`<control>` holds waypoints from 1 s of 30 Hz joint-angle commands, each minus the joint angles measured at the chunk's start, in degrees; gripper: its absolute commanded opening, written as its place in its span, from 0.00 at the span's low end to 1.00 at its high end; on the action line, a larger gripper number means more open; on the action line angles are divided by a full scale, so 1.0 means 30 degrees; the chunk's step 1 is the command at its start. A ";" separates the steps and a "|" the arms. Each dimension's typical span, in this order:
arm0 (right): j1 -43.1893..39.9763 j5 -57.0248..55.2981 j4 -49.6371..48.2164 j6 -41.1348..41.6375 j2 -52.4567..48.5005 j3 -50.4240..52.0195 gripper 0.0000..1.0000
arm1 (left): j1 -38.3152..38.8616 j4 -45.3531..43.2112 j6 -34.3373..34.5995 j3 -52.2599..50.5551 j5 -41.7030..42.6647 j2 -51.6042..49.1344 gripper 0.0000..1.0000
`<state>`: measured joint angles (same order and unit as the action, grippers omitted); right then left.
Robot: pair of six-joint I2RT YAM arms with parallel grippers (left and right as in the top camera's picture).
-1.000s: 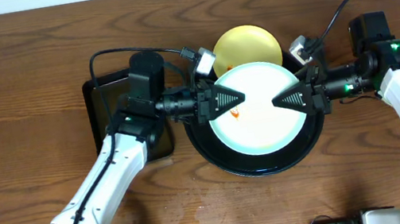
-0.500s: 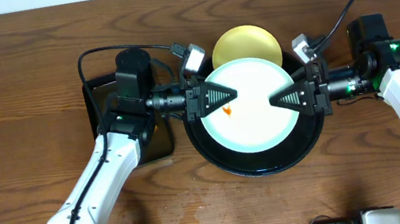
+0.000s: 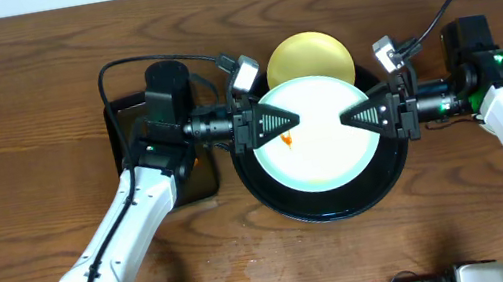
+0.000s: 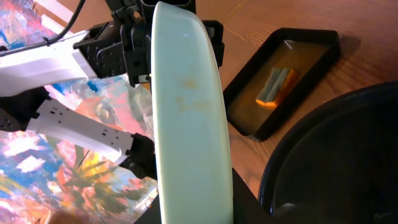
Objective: Clean dirty plates on tray and stack at the side
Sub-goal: 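Hold the pale green plate with both grippers and tilt it upright, then release the plate with the left gripper and grasp the sponge in the water tray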
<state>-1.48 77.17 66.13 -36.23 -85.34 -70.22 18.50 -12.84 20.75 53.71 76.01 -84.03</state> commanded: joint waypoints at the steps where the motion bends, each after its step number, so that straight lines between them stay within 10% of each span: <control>1: 0.0131 0.1800 -0.0189 -0.0124 0.0197 -0.0095 0.01 | -0.0073 0.0160 0.0189 0.0313 0.0998 0.0080 0.07; 3: 0.0124 0.1727 -0.0189 -0.0051 0.0197 -0.0095 0.01 | -0.0073 0.0146 0.0182 0.0313 0.0823 0.0080 0.09; 7: 0.0087 0.1086 -0.0204 0.0219 0.0226 -0.0102 0.01 | -0.0073 -0.0095 0.0189 0.0313 0.0721 0.0080 0.57; 10: 0.0000 -0.0124 -0.0277 0.0933 0.0270 -0.0219 0.01 | -0.0073 -0.0117 0.0197 0.0313 0.0539 0.0080 0.69; 30: -0.0029 -1.3187 -0.2266 1.0877 0.1923 -0.2565 0.01 | -0.1967 0.0342 0.0954 0.0313 -0.0648 0.0291 0.79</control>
<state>-1.52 49.39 60.10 -11.62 -80.58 -75.83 15.73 -12.60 21.71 53.71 75.77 -83.94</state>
